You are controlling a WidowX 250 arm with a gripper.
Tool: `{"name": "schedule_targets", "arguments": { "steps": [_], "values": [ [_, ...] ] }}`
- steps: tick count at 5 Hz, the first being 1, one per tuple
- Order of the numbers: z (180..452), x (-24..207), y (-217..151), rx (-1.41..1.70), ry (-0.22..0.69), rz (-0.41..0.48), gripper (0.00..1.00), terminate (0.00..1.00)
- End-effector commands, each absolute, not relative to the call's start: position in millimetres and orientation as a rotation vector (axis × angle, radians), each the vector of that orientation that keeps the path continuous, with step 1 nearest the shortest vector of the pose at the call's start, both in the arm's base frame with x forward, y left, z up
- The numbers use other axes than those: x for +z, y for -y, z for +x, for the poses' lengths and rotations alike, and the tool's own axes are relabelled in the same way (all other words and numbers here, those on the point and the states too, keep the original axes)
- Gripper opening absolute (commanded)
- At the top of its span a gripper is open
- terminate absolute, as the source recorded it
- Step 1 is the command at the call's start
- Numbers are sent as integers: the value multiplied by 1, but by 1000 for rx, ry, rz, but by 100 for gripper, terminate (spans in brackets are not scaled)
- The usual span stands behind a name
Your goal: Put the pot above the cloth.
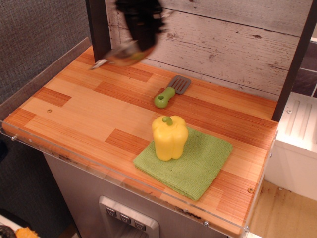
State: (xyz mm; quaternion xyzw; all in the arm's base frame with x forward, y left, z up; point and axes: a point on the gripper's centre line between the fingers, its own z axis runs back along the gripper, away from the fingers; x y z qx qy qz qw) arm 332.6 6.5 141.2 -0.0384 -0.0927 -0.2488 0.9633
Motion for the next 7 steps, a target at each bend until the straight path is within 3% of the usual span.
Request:
{"name": "schedule_targets", "arguments": {
  "steps": [1,3,7],
  "values": [
    [334,133,47,-674,166,-85,0,0],
    [336,101,78,-757,76,-126,0,0],
    [348,72,97,-773,25,-141,0,0]
  ]
}}
